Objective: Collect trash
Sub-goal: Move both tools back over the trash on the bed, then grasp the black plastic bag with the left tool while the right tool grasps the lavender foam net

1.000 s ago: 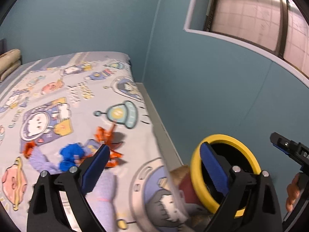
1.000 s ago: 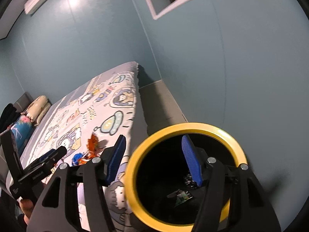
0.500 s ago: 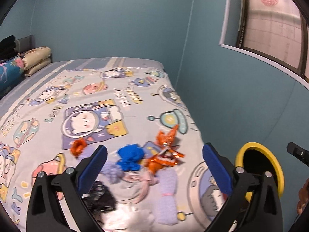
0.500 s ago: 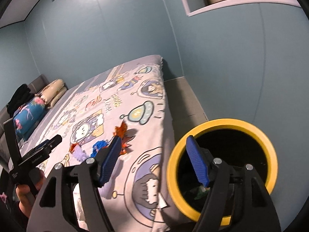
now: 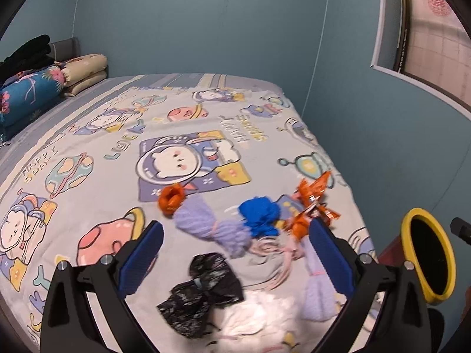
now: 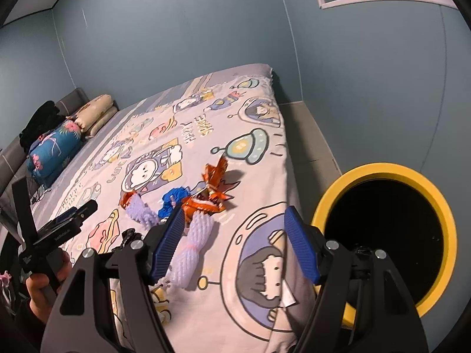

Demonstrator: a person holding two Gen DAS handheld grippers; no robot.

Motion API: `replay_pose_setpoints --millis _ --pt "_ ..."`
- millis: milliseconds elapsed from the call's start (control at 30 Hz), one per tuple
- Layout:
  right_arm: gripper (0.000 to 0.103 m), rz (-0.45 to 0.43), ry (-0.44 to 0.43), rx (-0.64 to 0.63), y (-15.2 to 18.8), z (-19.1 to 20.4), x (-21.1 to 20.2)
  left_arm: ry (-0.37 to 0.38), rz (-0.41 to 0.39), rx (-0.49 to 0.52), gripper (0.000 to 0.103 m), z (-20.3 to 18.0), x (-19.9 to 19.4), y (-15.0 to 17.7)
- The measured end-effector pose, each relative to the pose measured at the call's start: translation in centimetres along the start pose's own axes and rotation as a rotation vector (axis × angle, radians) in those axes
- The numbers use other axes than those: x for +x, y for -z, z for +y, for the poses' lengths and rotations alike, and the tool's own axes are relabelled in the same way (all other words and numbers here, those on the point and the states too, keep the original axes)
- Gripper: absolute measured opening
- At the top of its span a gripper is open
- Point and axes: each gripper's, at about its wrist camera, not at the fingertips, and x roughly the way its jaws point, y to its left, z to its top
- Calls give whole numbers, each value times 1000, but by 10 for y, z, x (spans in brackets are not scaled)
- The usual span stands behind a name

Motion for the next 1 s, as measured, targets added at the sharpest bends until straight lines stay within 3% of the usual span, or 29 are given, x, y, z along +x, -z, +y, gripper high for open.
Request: replay_pose_setpoints --millis 267,1000 --pt "66 60 -19 -40 13 26 27 -39 45 -6 95 25 13 23" --pt "66 222 -60 -81 45 69 116 -50 176 -11 95 54 61 70"
